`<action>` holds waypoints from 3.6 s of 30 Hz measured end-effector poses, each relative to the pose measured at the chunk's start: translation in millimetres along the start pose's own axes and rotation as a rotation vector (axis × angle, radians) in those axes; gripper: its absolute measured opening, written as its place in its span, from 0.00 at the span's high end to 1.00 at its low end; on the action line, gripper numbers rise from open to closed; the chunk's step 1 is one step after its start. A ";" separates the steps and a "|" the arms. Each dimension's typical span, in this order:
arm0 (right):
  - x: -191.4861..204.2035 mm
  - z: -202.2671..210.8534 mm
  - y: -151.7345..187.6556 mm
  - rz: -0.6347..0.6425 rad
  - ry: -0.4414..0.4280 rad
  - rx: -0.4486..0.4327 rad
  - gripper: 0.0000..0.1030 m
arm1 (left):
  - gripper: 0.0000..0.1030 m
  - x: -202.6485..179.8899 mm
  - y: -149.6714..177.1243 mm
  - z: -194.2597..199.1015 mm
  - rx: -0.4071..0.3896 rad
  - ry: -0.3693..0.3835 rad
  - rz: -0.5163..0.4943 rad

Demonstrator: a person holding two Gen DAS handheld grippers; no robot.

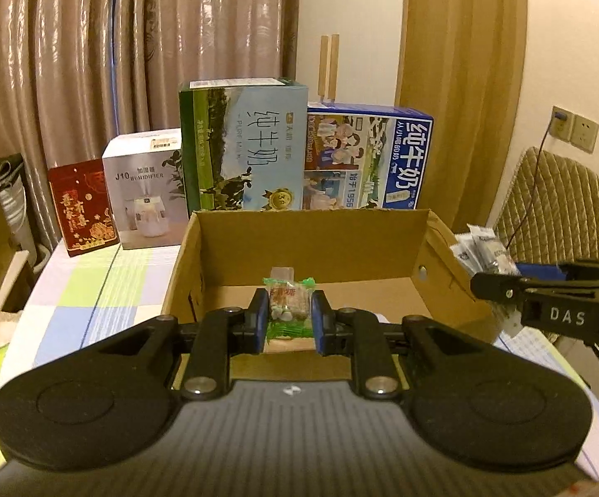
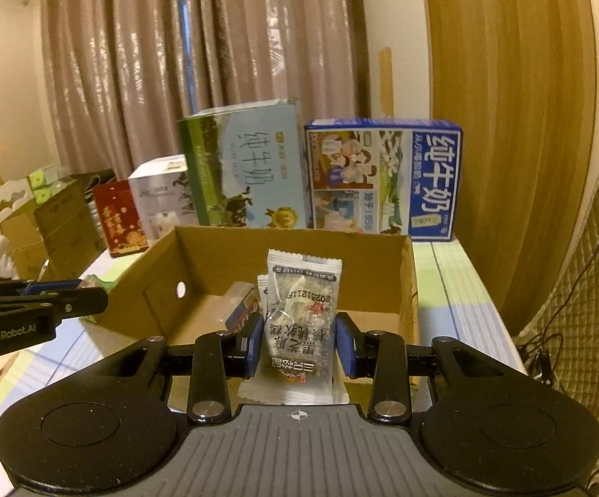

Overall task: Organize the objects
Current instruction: 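Carry both snacks into the cardboard box and open both grippers, then move both tools back toward the remaining items on the table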

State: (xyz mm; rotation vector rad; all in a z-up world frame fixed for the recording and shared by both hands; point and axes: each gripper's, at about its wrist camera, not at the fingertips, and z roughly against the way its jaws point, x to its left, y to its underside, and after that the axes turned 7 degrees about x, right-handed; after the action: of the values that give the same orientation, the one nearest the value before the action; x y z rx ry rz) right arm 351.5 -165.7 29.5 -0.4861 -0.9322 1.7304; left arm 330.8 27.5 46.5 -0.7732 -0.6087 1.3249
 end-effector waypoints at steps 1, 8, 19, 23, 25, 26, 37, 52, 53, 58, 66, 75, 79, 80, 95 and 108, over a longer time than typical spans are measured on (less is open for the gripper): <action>-1.5 -3.2 -2.3 -0.007 0.002 0.002 0.67 | 0.83 0.2 -1.7 -3.3 0.001 0.001 0.000; -13.2 -21.9 -14.4 -0.047 0.021 0.002 0.67 | 0.83 -1.2 -13.9 -30.3 0.012 0.012 -0.001; -25.1 -43.8 -20.6 -0.089 0.028 0.022 0.67 | 0.69 1.2 -29.6 -76.1 0.017 0.039 0.062; -26.9 -48.7 -19.0 -0.095 0.014 0.036 0.67 | 0.69 6.8 -27.9 -79.8 0.034 0.029 0.073; -28.8 -49.5 -19.0 -0.110 0.003 0.039 0.67 | 0.69 8.8 -27.5 -77.9 0.036 0.013 0.065; -29.4 -49.7 -19.0 -0.118 -0.001 0.038 0.67 | 0.69 10.4 -27.1 -76.6 0.036 0.008 0.066; -42.9 -52.7 -19.6 -0.195 -0.048 -0.054 0.26 | 0.57 28.4 -22.2 -69.1 0.041 -0.014 0.099; -32.6 -30.1 -10.1 -0.150 -0.015 -0.055 0.26 | 0.27 22.9 -7.5 -46.4 0.046 -0.007 0.070; -30.9 -27.5 -8.4 -0.142 -0.012 -0.054 0.26 | 0.25 22.3 -6.2 -42.9 0.045 -0.007 0.067; -29.1 -12.4 3.3 -0.148 -0.010 -0.042 0.26 | 0.18 20.4 4.9 -23.7 0.040 -0.010 0.072; -27.3 15.9 31.2 -0.122 -0.003 0.001 0.23 | 0.08 20.1 30.3 5.7 0.055 -0.029 0.064; -20.6 46.9 60.1 -0.088 -0.014 0.016 0.02 | 0.01 21.8 67.4 49.2 0.063 -0.033 0.092; -17.7 57.9 81.6 -0.045 -0.015 0.052 0.02 | 0.01 19.4 89.4 64.7 0.080 -0.048 0.066; -17.6 61.2 88.0 -0.040 -0.014 0.061 0.02 | 0.01 18.9 94.6 67.8 0.082 -0.051 0.058; 1.1 66.1 153.1 0.018 -0.050 0.200 0.02 | 0.01 16.8 178.0 86.2 0.196 -0.052 0.063; 13.1 59.4 157.0 0.064 -0.059 0.213 0.02 | 0.01 15.4 181.7 79.7 0.201 -0.088 0.059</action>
State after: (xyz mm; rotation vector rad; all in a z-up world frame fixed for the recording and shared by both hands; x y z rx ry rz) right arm 209.0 -195.4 -55.3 -0.3295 -0.7694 1.8857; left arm 160.1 66.6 -48.0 -0.5750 -0.5157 1.4553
